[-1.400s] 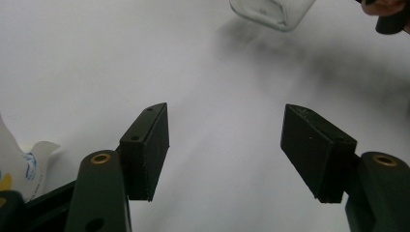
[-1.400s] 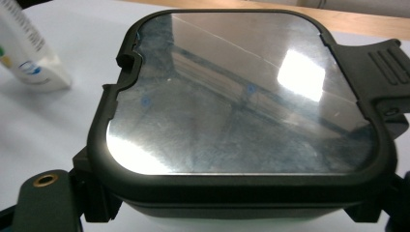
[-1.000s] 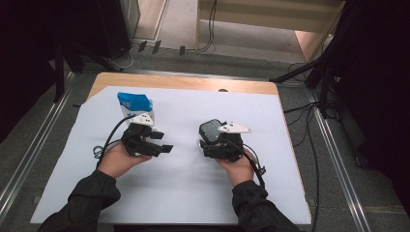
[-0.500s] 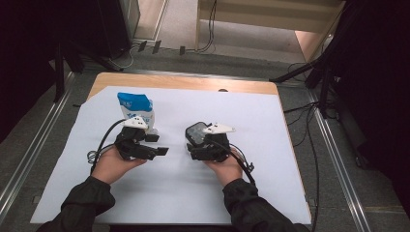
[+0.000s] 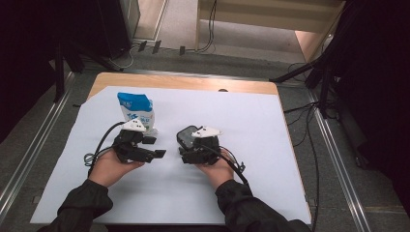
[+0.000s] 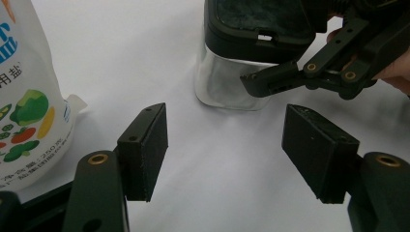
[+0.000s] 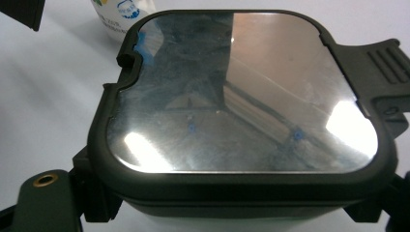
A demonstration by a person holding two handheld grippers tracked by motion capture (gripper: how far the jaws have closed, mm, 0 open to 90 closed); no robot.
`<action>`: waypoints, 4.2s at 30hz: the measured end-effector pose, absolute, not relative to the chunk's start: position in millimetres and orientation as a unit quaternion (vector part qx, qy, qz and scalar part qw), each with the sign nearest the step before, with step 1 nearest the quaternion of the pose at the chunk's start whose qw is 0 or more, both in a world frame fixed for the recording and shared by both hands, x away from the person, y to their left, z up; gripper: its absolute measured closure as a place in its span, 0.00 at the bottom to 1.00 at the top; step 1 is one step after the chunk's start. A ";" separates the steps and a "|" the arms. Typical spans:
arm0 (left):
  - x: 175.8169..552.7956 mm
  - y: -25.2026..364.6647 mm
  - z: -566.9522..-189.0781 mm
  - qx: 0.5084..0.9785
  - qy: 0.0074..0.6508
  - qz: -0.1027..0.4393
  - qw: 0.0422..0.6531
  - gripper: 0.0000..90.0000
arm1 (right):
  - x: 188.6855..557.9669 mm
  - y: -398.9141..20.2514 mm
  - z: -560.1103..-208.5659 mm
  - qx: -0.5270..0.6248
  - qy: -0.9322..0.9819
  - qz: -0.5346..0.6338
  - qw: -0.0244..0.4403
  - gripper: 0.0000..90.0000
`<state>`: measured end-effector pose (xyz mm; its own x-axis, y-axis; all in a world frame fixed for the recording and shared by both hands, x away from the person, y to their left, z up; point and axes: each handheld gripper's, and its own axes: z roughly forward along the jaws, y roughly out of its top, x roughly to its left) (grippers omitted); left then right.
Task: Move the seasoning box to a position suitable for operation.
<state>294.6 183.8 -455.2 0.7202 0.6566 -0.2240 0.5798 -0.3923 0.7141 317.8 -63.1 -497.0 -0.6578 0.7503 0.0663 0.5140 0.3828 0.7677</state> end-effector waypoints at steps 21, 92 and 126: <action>301.7 178.8 -455.7 0.836 0.364 0.044 0.409 0.38 | 313.0 -71.3 -493.6 0.384 0.817 0.414 0.116 0.13; 277.5 101.6 -483.4 0.839 0.333 0.030 0.430 1.00 | 405.7 -121.1 -486.1 0.342 0.816 0.466 0.020 1.00; 299.2 126.5 -483.7 0.846 0.332 -0.003 0.417 1.00 | 381.7 -133.0 -485.1 0.356 0.817 0.453 0.025 1.00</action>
<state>299.2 126.5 -483.7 0.7795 0.5593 -0.2822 0.5645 -0.4319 0.7034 381.7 -133.0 -485.1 -0.7448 0.6043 0.2829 0.5598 0.3351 0.7579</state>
